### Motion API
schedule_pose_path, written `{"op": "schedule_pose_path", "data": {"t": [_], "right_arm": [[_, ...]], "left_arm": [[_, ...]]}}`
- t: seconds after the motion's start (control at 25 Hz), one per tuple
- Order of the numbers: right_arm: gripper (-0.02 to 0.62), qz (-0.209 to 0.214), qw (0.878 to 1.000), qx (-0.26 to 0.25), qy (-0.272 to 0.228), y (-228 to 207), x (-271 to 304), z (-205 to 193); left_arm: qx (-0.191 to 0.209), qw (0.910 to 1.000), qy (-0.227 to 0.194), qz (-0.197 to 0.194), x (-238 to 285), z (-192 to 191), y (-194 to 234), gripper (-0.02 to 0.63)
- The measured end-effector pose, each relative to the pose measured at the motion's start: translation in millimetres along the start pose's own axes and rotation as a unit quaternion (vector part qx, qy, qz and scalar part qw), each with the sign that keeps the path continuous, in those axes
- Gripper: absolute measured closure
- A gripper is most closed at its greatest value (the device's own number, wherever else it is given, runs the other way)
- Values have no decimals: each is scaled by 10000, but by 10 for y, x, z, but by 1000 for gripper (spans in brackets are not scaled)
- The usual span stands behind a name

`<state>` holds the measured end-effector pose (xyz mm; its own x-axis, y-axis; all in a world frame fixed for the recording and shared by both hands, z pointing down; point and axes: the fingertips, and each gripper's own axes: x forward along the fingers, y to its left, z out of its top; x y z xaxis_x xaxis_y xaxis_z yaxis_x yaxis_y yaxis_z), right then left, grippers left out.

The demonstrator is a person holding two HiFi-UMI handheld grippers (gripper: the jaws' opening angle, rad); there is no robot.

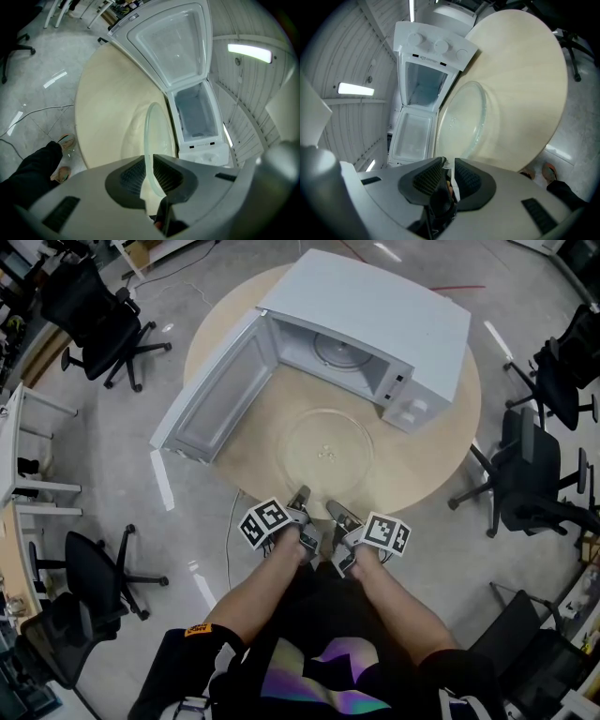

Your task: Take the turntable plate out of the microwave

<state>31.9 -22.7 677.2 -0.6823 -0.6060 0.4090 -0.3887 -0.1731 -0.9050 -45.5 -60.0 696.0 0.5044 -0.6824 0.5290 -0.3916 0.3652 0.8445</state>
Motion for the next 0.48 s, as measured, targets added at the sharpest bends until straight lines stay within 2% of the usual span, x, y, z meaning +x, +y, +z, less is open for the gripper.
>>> {"op": "schedule_pose_path", "data": {"t": [0.48], "right_arm": [[502, -253, 9986, -459, -76, -110, 151, 163]], "left_arm": [[-13, 9993, 347, 167, 47, -89, 154, 512]]}}
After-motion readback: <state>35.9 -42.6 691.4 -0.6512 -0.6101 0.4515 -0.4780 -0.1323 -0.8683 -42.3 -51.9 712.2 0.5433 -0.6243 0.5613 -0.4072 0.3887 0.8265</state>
